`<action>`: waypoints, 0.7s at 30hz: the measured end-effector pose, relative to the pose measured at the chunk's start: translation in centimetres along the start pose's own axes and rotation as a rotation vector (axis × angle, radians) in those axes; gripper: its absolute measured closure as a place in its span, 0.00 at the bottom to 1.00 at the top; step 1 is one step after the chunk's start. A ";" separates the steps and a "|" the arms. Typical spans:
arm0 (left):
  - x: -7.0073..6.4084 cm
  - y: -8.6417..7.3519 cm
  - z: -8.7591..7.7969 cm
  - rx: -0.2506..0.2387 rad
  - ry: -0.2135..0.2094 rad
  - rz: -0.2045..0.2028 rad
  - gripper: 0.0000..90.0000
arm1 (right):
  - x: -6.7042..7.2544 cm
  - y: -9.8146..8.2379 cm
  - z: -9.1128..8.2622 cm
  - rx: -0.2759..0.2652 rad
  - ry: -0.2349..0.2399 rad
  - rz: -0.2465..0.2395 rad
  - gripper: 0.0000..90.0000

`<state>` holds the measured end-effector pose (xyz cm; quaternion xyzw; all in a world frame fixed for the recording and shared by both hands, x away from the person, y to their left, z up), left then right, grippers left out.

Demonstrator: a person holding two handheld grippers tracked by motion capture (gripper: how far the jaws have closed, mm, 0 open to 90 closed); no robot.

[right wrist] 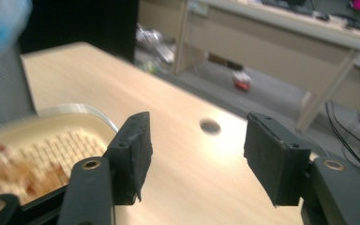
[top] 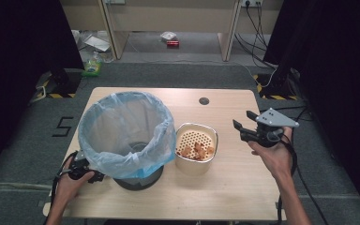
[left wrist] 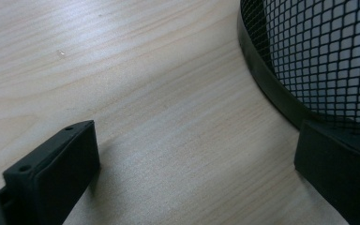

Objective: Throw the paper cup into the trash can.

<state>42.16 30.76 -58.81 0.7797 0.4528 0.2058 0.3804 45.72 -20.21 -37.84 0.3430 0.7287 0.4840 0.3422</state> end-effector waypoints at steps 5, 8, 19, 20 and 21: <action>0.0 0.0 0.0 -0.001 0.000 0.000 0.00 | -0.4 -4.5 -0.2 0.066 -0.017 0.031 0.41; 0.0 0.0 0.0 -0.002 0.000 -0.001 0.00 | -0.2 -7.1 -0.3 0.097 -0.017 0.056 0.41; 0.0 0.0 0.0 -0.001 0.000 0.000 0.00 | 2.7 -14.4 0.1 0.212 0.027 0.088 0.39; 0.0 0.0 0.0 -0.001 0.000 0.000 0.00 | 2.9 -14.8 0.1 0.227 0.029 0.087 0.39; 0.0 0.0 0.0 -0.001 0.000 0.000 0.00 | 3.0 -15.4 0.1 0.246 0.032 0.076 0.39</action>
Point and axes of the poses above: each handheld gripper's, and its own axes: z roughly forward along the jaws, y roughly out of its top, x roughly to its left, the point moved 9 cm from there along z, roughly forward along the jaws, and after that the axes turned 5 degrees about -x, right-handed, at the moved point
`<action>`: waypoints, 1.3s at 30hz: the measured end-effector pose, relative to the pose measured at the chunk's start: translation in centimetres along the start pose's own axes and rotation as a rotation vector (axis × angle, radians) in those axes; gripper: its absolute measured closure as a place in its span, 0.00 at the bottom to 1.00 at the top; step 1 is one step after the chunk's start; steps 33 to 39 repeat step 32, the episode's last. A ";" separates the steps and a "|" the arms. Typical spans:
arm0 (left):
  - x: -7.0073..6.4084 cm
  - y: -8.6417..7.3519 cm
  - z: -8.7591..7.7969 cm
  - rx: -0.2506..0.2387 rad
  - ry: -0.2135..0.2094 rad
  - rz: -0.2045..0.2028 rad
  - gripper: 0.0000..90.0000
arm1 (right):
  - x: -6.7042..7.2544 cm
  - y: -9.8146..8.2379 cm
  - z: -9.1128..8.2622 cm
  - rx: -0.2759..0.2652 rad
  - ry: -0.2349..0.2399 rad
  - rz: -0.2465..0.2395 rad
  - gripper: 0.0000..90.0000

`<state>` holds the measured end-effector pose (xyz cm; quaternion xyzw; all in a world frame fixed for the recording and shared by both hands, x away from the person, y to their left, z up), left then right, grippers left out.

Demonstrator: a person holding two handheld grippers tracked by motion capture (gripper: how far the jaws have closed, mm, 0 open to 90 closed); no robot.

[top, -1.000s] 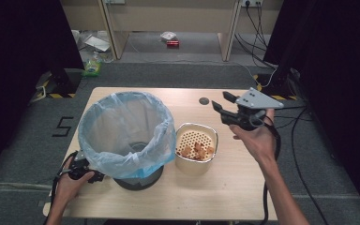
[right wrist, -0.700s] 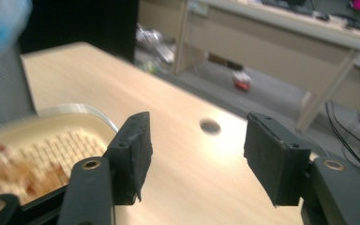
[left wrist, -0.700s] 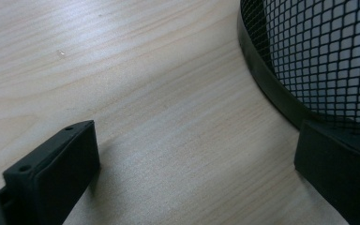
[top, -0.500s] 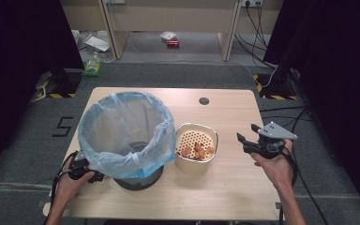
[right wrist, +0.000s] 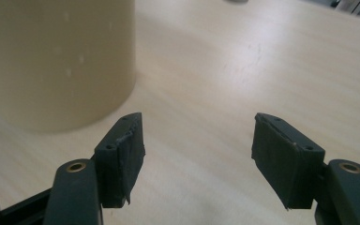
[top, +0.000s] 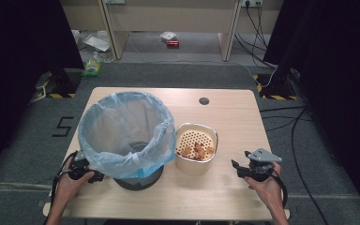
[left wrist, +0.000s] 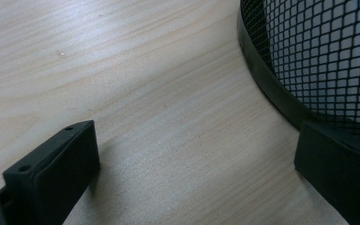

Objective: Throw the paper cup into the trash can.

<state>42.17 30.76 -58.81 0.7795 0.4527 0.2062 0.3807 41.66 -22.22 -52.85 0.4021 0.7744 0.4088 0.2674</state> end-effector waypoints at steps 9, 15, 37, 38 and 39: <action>0.0 0.0 0.0 0.000 0.000 0.000 0.00 | 0.9 -2.8 0.8 0.093 0.013 0.004 0.36; 0.0 0.0 0.0 0.000 0.000 0.001 0.00 | 1.4 -4.2 1.4 0.147 0.017 0.012 0.34; 0.0 0.0 0.0 0.000 0.000 0.001 0.00 | 1.5 -4.4 1.8 0.113 0.037 0.068 0.26; 0.0 0.0 0.0 0.000 0.000 0.001 0.00 | 1.5 -4.4 1.8 0.113 0.037 0.068 0.26; 0.0 0.0 0.0 0.000 0.000 0.001 0.00 | 1.5 -4.4 1.8 0.113 0.037 0.068 0.26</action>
Point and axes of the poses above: each handheld gripper's, and its own axes: z roughly forward along the jaws, y roughly out of its top, x roughly to its left, the point moved 9 cm from there along z, roughly forward along the jaws, and after that the axes turned 5 degrees about -x, right-handed, at the moved point
